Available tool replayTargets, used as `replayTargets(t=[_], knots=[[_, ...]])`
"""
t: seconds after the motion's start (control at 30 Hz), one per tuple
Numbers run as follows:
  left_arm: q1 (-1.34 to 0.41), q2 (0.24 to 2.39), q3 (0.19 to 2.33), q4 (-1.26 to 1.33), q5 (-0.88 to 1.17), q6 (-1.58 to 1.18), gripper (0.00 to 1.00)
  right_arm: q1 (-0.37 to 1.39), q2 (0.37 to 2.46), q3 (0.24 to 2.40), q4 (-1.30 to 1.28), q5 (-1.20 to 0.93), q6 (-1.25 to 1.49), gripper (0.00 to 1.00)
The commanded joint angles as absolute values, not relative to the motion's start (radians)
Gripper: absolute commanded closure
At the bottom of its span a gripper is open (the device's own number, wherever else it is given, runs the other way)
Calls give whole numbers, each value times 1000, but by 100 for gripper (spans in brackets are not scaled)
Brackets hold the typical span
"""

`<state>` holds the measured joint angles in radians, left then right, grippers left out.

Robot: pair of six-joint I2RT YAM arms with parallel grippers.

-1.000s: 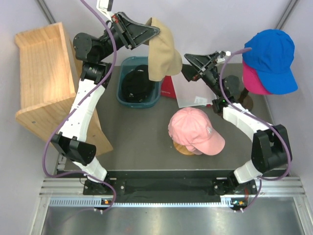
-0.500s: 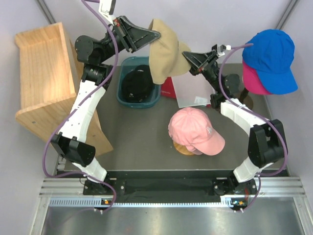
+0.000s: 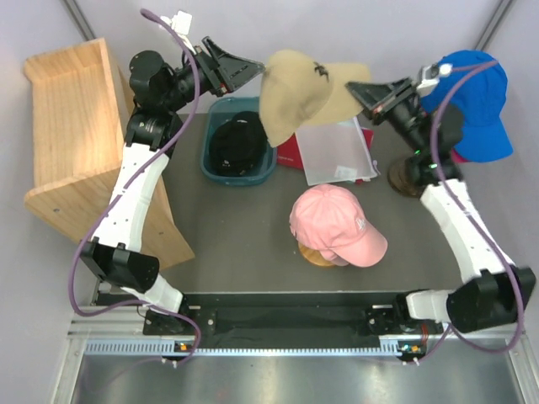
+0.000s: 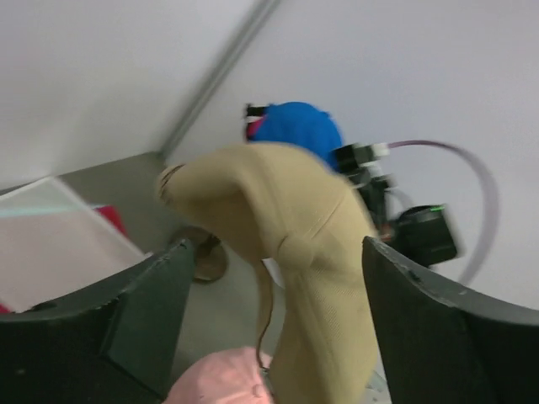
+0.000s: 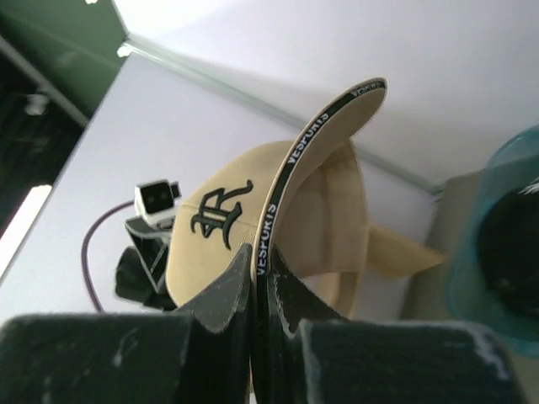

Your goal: Stack the hats

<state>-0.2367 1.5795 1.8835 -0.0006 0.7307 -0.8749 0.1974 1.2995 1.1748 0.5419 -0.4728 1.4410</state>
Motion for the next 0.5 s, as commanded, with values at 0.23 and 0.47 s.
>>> replayTargets(t=[0.23, 0.47], knots=[[-224, 1582, 1953, -342, 471, -606, 4, 228, 1201, 1580, -385, -255, 959, 100], [-224, 1582, 1956, -354, 443, -569, 3, 245, 1181, 1458, -430, -268, 992, 100]])
